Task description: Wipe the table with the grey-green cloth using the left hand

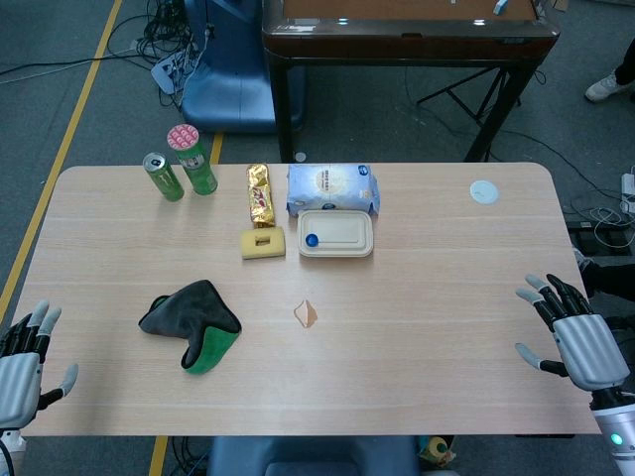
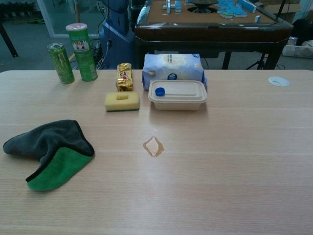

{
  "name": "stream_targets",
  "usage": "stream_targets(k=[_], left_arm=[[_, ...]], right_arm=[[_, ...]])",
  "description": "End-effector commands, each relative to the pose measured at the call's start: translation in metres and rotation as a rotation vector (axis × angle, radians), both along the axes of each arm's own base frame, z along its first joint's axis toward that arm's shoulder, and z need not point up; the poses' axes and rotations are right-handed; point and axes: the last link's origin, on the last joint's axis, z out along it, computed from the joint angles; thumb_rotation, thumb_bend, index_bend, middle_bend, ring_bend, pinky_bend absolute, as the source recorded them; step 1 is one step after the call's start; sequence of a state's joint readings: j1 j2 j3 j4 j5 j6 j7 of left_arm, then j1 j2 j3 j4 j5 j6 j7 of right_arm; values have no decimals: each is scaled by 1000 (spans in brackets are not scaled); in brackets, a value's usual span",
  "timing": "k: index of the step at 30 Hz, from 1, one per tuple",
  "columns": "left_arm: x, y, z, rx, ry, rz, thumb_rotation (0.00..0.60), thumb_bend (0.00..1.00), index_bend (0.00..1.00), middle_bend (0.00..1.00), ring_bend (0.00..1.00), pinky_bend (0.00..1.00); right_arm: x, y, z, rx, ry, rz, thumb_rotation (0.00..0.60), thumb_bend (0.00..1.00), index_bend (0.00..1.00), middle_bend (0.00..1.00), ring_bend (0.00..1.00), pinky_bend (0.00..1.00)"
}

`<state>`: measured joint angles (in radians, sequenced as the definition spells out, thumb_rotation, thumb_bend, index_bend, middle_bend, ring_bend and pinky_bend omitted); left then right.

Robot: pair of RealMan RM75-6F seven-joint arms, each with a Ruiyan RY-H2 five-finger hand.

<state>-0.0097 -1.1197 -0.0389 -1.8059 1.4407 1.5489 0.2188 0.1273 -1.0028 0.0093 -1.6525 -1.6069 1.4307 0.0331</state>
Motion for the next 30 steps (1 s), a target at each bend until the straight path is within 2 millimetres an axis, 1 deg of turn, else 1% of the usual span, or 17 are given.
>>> stream_targets(k=[1, 6, 9, 14, 19, 21, 25, 30], left_arm=[[0, 0, -1, -3, -3, -1, 600, 326, 0, 0, 0, 58], [0, 1, -2, -15, -7, -5, 600, 326, 0, 0, 0, 58], [0, 6, -3, -25, -14, -24, 600, 326, 0, 0, 0, 58], [1, 22, -8, -85, -36, -51, 600, 320, 0, 0, 0, 58], [7, 44, -17, -181, -53, -73, 600, 268, 0, 0, 0, 58], [11, 54, -26, -227, -59, -84, 600, 246, 0, 0, 0, 58], [20, 72, -50, -323, -53, -103, 600, 203, 0, 0, 0, 58], [30, 89, -76, -403, -24, -111, 600, 161, 0, 0, 0, 58]], right_arm=[[1, 0, 1, -3, 0, 3, 600, 302, 202, 129, 29, 100], [1, 1, 3, -12, 4, 8, 600, 302, 202, 129, 29, 100], [4, 0, 7, -24, 10, 16, 600, 302, 202, 129, 29, 100], [10, -3, 13, -34, 27, 39, 600, 302, 202, 129, 29, 100], [16, -4, 17, -41, 37, 58, 600, 302, 202, 129, 29, 100], [19, -5, 17, -44, 37, 64, 600, 302, 202, 129, 29, 100], [21, -4, 17, -41, 39, 66, 600, 302, 202, 129, 29, 100], [20, -1, 19, -47, 44, 59, 600, 303, 202, 129, 29, 100]])
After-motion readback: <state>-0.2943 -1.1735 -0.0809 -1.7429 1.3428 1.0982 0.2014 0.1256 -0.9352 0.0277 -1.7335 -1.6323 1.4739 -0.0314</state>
